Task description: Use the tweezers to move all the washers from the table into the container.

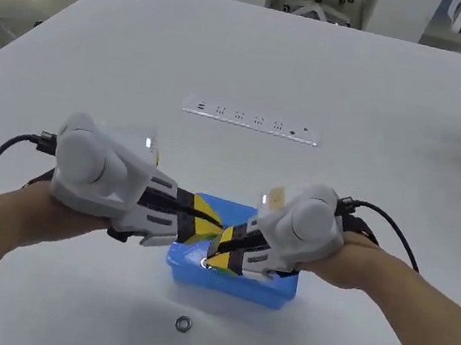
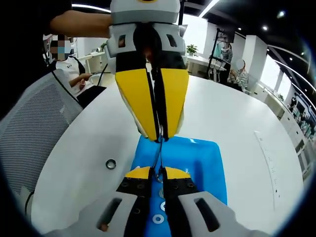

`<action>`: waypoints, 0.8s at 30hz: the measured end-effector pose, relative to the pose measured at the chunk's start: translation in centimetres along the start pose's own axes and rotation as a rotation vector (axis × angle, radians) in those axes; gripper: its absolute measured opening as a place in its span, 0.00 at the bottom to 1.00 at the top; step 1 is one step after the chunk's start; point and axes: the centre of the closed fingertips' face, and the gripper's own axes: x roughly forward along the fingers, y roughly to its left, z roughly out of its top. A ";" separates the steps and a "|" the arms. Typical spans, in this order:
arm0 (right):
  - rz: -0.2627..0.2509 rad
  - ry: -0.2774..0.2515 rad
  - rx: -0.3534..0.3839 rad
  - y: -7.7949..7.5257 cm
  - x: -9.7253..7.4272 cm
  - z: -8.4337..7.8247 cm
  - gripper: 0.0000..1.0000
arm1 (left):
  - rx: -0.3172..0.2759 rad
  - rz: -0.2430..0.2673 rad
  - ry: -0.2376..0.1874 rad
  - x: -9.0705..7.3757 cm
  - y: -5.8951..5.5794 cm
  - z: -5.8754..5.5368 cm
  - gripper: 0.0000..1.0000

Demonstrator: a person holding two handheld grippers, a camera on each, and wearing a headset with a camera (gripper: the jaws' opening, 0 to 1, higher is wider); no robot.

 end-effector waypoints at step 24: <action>-0.030 -0.007 0.011 -0.4 -1.0 0.3 0.12 | 0.046 -0.019 0.010 0.2 0.2 1.2 0.05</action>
